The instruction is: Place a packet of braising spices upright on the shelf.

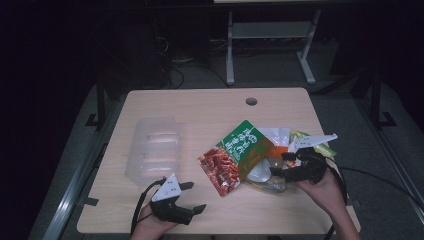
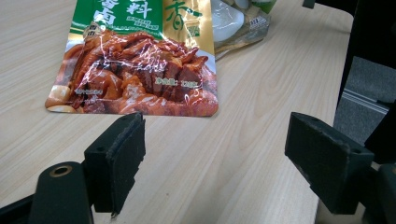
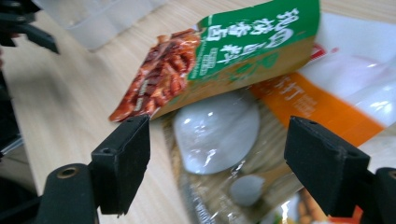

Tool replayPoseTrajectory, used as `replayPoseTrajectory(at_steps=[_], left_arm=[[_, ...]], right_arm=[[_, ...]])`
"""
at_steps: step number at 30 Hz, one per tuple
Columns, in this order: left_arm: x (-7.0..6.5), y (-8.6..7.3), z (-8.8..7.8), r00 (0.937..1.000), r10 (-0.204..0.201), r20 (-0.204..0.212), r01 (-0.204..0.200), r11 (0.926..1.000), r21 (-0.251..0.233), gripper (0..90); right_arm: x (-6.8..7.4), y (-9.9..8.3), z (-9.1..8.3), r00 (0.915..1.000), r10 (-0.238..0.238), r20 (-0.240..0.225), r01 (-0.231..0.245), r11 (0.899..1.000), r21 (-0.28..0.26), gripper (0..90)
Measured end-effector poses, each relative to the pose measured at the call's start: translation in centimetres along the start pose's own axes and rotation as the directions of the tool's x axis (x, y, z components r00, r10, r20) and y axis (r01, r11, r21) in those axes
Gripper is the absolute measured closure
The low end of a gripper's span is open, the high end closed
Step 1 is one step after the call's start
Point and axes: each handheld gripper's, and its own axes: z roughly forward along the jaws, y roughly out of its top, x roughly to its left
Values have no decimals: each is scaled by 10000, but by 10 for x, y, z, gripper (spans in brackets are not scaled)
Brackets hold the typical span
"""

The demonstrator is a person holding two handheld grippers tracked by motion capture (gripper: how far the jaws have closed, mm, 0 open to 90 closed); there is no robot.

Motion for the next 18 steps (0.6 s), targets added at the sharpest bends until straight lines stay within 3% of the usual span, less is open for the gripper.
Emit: replayPoseTrajectory(at_steps=[18], left_arm=[[-3,2,3,9999,142,76,-142,9999,3,201]], right_arm=[[-25,51,23,9954,691,661,-757,9918,1026,288]])
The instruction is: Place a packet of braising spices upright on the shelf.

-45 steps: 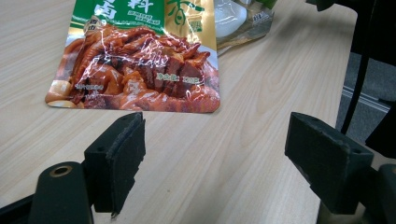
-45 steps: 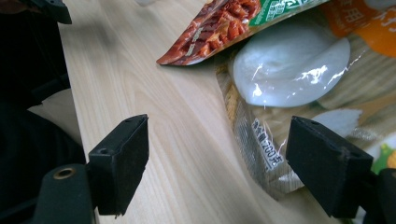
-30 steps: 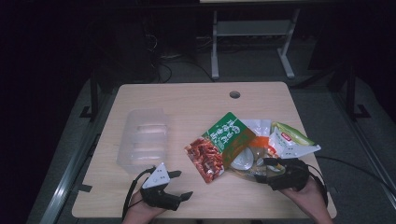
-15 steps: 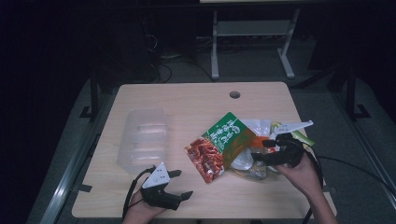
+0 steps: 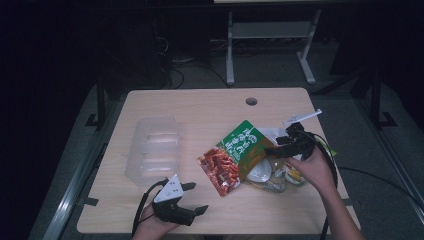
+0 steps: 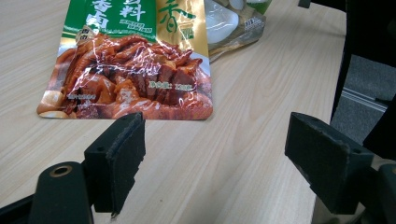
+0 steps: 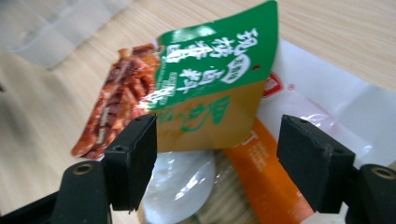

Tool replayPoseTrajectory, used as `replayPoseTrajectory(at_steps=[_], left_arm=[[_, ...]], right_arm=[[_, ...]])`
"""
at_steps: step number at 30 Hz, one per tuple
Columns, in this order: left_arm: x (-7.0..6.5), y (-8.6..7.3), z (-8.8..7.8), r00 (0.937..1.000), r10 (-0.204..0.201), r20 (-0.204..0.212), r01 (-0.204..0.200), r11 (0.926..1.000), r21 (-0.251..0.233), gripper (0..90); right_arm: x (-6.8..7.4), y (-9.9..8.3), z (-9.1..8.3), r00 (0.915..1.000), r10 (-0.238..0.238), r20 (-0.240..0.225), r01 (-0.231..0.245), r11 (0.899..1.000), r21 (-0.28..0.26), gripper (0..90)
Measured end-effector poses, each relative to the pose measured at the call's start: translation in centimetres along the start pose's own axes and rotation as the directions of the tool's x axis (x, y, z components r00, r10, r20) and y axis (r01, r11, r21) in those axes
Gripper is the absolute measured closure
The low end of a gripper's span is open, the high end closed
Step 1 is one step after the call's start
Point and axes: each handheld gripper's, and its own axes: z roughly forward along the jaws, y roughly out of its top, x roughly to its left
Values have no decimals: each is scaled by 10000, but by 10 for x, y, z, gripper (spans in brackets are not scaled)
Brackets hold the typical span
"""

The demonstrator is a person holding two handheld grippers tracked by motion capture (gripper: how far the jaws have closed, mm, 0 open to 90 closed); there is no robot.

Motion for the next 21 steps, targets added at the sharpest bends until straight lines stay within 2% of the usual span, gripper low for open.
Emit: replayPoseTrajectory(at_steps=[6,11,12,15,21], left_arm=[[0,0,1,10000,-9,-16,9,10000,5,201],[0,1,2,10000,1,-14,-1,10000,20,201],[0,1,2,10000,-28,6,28,10000,-8,201],[0,1,3,10000,-43,10,43,10000,-39,201],[-2,1,4,10000,50,5,-50,10000,13,201]], right_arm=[[-6,11,13,9998,170,65,-172,9994,312,341],[-11,12,22,9996,256,80,-261,9979,598,406],[-12,12,25,9996,180,218,-196,9972,728,429],[-13,12,27,9993,285,236,-303,9965,775,452],[-14,14,32,9991,421,72,-426,9948,928,591]])
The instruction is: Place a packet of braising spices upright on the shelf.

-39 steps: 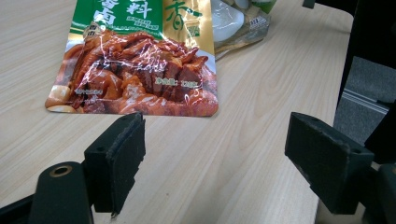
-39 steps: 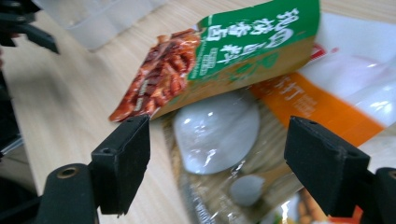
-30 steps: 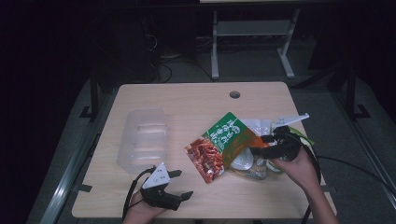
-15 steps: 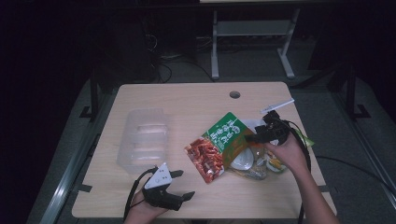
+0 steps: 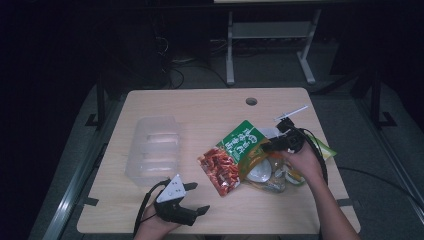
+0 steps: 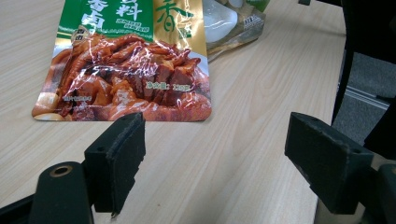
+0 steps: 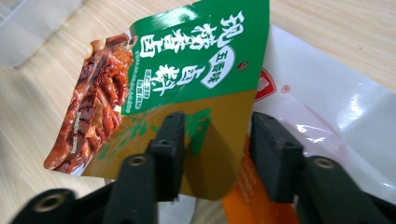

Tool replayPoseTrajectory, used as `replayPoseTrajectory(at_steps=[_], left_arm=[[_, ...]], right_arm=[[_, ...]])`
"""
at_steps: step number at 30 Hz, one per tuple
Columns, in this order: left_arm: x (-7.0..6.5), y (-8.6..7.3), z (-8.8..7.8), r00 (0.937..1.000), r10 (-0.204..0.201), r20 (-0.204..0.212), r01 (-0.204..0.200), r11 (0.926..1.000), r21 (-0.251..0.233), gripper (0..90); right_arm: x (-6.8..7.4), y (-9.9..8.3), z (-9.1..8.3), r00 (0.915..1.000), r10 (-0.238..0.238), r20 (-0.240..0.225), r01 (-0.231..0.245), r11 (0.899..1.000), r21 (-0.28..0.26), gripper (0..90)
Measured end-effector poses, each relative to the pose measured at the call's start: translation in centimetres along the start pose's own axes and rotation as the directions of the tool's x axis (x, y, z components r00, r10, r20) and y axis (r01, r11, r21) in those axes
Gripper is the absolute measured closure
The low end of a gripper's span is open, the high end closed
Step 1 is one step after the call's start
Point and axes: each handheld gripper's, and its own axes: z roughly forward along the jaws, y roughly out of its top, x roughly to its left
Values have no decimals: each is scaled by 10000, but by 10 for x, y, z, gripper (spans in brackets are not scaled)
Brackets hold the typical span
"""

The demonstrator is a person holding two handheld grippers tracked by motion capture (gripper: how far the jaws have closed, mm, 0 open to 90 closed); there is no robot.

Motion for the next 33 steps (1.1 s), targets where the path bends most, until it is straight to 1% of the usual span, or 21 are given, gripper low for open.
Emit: replayPoseTrajectory(at_steps=[2,3,4,6,8,9,11,12,14,15,16,17,18,19,21,22,24,27,29,30,33], left_arm=[[1,0,0,10000,9,-14,-9,10000,21,202],[1,0,0,10000,-29,-11,29,10000,25,202],[1,0,0,10000,-23,-21,23,10000,30,201],[1,0,0,10000,-14,-26,14,10000,27,201],[1,1,0,10000,22,-25,-22,10000,63,201],[1,1,0,10000,34,-28,-34,10000,54,202],[1,1,1,10000,33,-26,-32,10000,69,201],[1,1,1,10000,33,-26,-32,10000,69,201],[1,1,1,10000,46,-32,-45,10000,56,202],[1,1,1,10000,45,-25,-45,10000,52,201],[1,1,1,10000,54,-31,-54,10000,41,202],[0,1,1,10000,66,-40,-66,10000,29,201],[0,1,1,10000,66,-40,-66,10000,29,202],[1,1,1,9999,96,-41,-96,9999,35,201],[1,1,1,10000,95,-29,-95,9999,60,201],[0,1,2,10000,72,-18,-72,10000,63,202],[0,1,2,10000,80,-22,-80,10000,27,202],[-1,2,3,9999,123,-13,-123,9999,65,202],[-1,2,2,9999,122,-25,-122,9999,64,203],[-1,2,2,9999,120,-34,-120,9999,41,204],[-1,2,2,9999,129,-46,-129,9999,27,205]], right_arm=[[0,0,1,10000,-3,34,2,10000,46,602],[0,1,2,10000,19,17,-19,10000,57,621],[-1,1,3,10000,43,-19,-43,10000,76,660],[-1,2,4,9999,98,-67,-97,9999,114,696],[-1,2,4,9998,178,-63,-177,9997,156,708],[-3,2,5,9998,181,-122,-178,9997,180,733],[-4,2,6,9993,307,-202,-303,9993,220,747],[-4,2,5,9994,280,-211,-276,9994,206,768],[-5,2,5,9994,268,-203,-264,9995,167,776],[-5,2,5,9992,326,-220,-324,9994,129,769],[-6,2,5,9989,401,-233,-398,9991,121,745],[-8,1,6,9976,575,-389,-569,9982,172,654],[-8,1,6,9976,575,-389,-569,9982,172,654],[-11,1,7,9946,826,-628,-809,9963,291,590],[-11,1,8,9947,837,-600,-820,9962,304,584],[-11,1,9,9931,933,-707,-910,9952,362,568],[-9,2,11,9922,1002,-739,-973,9944,413,569],[-8,5,17,9914,1042,-795,-991,9929,660,600],[-7,6,18,9918,1019,-768,-967,9929,689,616],[-6,8,19,9922,1020,-723,-967,9926,729,672],[-3,11,18,9923,868,-878,-816,9948,611,757]])
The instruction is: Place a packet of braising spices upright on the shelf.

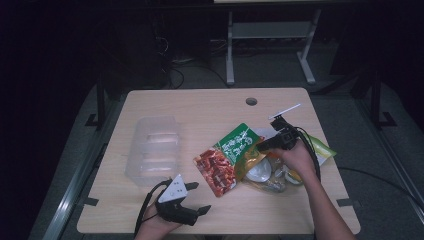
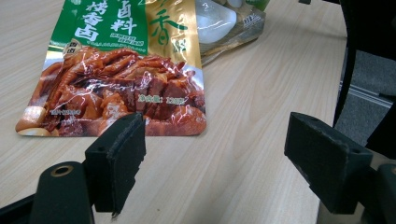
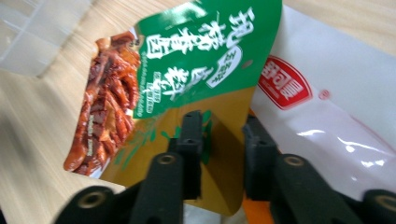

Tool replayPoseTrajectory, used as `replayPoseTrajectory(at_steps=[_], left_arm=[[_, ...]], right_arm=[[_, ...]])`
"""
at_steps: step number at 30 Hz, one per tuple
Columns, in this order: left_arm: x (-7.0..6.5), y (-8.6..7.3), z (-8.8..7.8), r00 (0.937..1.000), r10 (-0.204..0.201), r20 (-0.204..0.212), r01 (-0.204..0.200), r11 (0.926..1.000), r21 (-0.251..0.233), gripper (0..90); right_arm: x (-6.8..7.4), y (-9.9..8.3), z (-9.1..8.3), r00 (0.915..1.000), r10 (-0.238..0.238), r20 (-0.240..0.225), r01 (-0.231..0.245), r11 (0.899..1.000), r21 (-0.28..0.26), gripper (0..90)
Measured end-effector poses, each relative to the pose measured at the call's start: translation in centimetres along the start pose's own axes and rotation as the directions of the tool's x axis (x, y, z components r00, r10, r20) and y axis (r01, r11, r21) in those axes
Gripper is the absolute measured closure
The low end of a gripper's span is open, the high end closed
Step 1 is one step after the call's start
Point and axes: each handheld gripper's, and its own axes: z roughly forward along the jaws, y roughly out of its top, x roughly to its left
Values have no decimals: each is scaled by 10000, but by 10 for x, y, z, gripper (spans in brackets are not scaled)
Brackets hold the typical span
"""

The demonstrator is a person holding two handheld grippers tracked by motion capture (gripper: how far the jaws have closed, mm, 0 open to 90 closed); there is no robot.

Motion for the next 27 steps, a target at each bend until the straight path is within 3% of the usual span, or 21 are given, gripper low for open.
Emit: replayPoseTrajectory(at_steps=[6,10,15,16,21,27], left_arm=[[0,0,-1,10000,59,-31,-59,10000,7,207],[1,0,-1,10000,70,-61,-69,10000,31,208],[2,0,-2,9999,87,-83,-86,9999,54,208],[2,0,-2,9999,72,-98,-71,10000,49,209],[2,0,-1,9999,77,-113,-76,10000,63,208],[3,0,-2,9999,1,-135,-1,10000,26,209]], right_arm=[[8,5,-5,9983,-388,-446,377,9990,-238,898],[19,8,-8,9955,-943,-125,938,9950,-328,900],[26,10,-13,9920,-1260,-88,1254,9908,-504,900],[28,11,-17,9892,-1464,-119,1450,9864,-775,900],[40,15,-28,9844,-1747,-221,1711,9784,-1158,900],[58,21,-42,9684,-2479,-287,2406,9581,-1553,900]])
